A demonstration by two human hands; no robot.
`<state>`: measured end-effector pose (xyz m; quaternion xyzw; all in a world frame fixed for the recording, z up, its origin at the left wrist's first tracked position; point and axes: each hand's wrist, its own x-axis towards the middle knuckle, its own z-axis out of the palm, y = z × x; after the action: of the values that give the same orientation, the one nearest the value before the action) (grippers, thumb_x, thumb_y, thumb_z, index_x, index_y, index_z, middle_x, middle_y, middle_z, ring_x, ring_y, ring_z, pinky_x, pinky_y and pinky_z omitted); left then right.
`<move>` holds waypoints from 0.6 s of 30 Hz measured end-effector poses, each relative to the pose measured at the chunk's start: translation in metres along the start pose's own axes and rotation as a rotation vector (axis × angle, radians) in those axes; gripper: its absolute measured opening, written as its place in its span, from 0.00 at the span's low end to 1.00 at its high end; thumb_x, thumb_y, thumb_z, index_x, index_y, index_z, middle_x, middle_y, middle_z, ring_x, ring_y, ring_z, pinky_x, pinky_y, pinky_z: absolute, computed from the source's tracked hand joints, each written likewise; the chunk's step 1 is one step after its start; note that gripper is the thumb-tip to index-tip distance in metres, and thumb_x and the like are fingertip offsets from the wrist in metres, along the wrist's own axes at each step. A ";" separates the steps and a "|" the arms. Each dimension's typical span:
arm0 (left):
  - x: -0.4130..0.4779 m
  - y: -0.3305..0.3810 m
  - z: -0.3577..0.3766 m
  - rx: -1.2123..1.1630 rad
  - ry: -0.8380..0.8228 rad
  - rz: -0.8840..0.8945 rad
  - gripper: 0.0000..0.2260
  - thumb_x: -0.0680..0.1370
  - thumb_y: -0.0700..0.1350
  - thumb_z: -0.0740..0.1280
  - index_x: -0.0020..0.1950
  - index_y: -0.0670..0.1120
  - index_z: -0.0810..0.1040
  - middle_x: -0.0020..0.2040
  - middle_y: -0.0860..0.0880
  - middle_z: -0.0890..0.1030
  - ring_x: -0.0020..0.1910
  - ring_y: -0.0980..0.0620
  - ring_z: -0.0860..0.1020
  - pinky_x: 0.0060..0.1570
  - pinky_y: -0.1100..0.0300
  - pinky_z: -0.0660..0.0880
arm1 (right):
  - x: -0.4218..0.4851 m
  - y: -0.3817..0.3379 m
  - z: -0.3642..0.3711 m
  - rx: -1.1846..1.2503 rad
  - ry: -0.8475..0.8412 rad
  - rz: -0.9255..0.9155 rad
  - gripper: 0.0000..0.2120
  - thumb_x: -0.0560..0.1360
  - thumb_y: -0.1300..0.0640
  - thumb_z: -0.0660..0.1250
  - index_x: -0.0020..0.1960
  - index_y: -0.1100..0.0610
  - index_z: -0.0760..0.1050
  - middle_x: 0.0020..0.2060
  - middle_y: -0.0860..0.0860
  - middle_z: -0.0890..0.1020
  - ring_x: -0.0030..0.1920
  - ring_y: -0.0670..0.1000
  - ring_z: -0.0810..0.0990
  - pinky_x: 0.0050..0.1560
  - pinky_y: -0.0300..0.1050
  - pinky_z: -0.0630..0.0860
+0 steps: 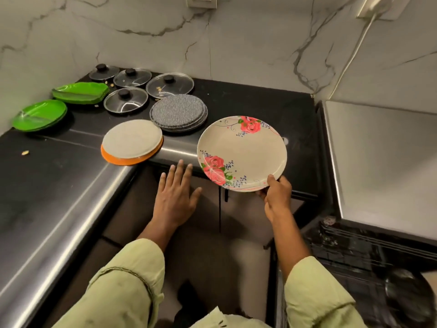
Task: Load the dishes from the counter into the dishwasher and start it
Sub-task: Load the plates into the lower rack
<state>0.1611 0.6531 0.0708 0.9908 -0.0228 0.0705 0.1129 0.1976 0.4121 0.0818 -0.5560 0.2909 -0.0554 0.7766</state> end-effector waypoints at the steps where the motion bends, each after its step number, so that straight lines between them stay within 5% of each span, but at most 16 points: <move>1: -0.011 0.008 0.000 -0.001 -0.013 0.000 0.31 0.82 0.59 0.56 0.82 0.48 0.52 0.81 0.46 0.50 0.80 0.46 0.47 0.77 0.48 0.43 | -0.005 0.001 -0.010 -0.002 -0.006 0.007 0.08 0.81 0.64 0.58 0.55 0.57 0.74 0.44 0.53 0.80 0.40 0.51 0.80 0.36 0.46 0.77; 7: -0.066 0.037 -0.003 0.023 -0.034 0.012 0.32 0.83 0.58 0.58 0.82 0.49 0.49 0.81 0.47 0.47 0.80 0.46 0.45 0.77 0.49 0.41 | -0.037 0.016 -0.059 0.004 -0.022 0.048 0.07 0.81 0.63 0.59 0.54 0.54 0.73 0.45 0.52 0.81 0.43 0.52 0.81 0.53 0.61 0.79; 18: -0.151 0.066 -0.022 0.040 -0.022 0.114 0.33 0.82 0.58 0.59 0.82 0.49 0.50 0.81 0.47 0.47 0.79 0.48 0.43 0.76 0.51 0.40 | -0.118 0.035 -0.138 0.030 0.075 0.020 0.07 0.81 0.62 0.60 0.51 0.53 0.75 0.50 0.54 0.81 0.49 0.55 0.81 0.51 0.62 0.81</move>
<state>0.0049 0.5985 0.0844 0.9907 -0.0790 0.0663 0.0886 0.0211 0.3587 0.0670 -0.5390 0.3245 -0.0729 0.7739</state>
